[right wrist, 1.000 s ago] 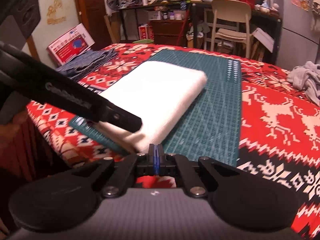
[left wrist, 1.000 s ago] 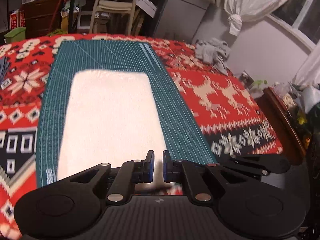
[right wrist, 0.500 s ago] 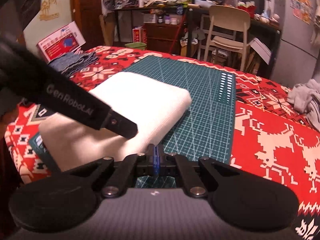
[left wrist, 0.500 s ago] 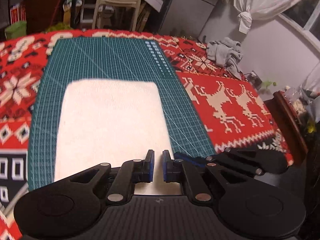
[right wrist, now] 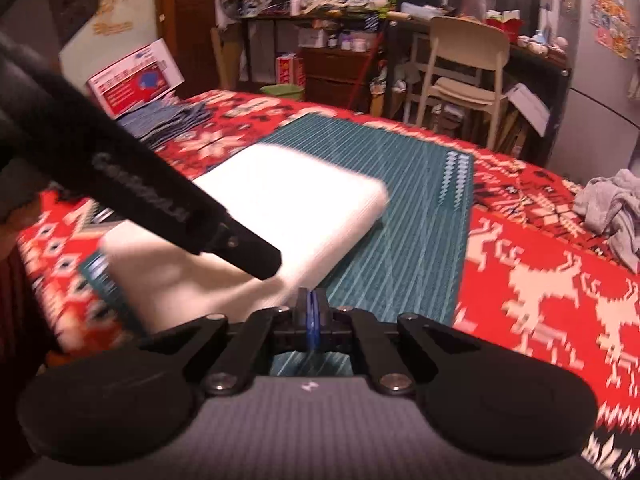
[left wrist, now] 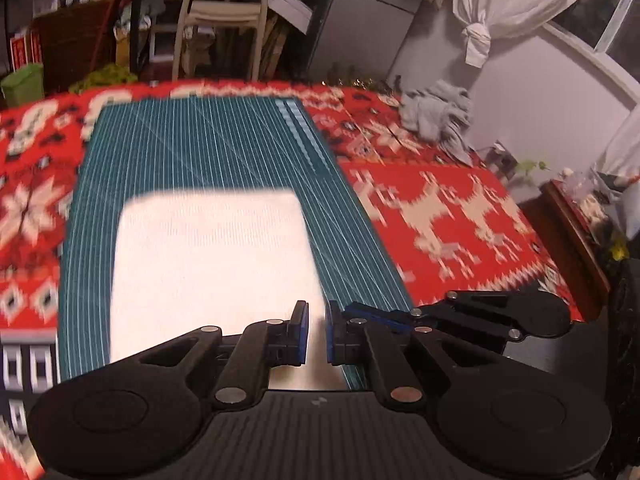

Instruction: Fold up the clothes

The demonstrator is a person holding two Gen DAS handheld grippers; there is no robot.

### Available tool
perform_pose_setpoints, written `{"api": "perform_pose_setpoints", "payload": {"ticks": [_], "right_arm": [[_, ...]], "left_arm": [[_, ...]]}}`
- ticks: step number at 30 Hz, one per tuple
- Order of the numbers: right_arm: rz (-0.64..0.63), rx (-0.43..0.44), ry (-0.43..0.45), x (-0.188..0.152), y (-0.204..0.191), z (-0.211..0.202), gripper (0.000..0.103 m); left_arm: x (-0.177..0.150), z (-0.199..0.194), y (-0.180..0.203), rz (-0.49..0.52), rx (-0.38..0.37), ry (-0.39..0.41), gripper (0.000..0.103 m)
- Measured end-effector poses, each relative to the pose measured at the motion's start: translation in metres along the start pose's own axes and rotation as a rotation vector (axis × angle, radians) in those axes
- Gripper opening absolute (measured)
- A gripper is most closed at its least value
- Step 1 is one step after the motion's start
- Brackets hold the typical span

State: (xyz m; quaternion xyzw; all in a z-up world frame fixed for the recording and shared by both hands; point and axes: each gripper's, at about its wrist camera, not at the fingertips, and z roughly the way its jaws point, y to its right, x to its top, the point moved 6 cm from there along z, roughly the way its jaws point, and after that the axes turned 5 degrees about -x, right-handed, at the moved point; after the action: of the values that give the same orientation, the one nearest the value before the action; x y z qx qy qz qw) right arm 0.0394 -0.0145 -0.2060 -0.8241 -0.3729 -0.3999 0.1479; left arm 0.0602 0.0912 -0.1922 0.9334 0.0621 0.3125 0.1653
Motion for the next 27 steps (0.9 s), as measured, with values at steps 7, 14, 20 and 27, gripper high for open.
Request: {"api": "perform_pose_setpoints", "payload": {"ticks": [7,14,20,27], "right_arm": [[0.064,-0.042,0.026,0.022,0.027,0.033,0.002],[0.029,-0.011,0.004,0.01,0.015,0.033,0.002],[-0.01,0.013,-0.02,-0.008,-0.001,0.012,0.002],[0.034,-0.033,0.006,0.007,0.017,0.02,0.002]], "left_arm": [[0.032,0.026,-0.015,-0.005,0.021,0.023,0.007],[0.018,0.018,-0.011,-0.017,0.003,0.008,0.007],[0.002,0.008,-0.003,-0.015,-0.011,-0.008,0.007],[0.031,0.017,-0.011,-0.012,0.017,0.035,0.007]]}}
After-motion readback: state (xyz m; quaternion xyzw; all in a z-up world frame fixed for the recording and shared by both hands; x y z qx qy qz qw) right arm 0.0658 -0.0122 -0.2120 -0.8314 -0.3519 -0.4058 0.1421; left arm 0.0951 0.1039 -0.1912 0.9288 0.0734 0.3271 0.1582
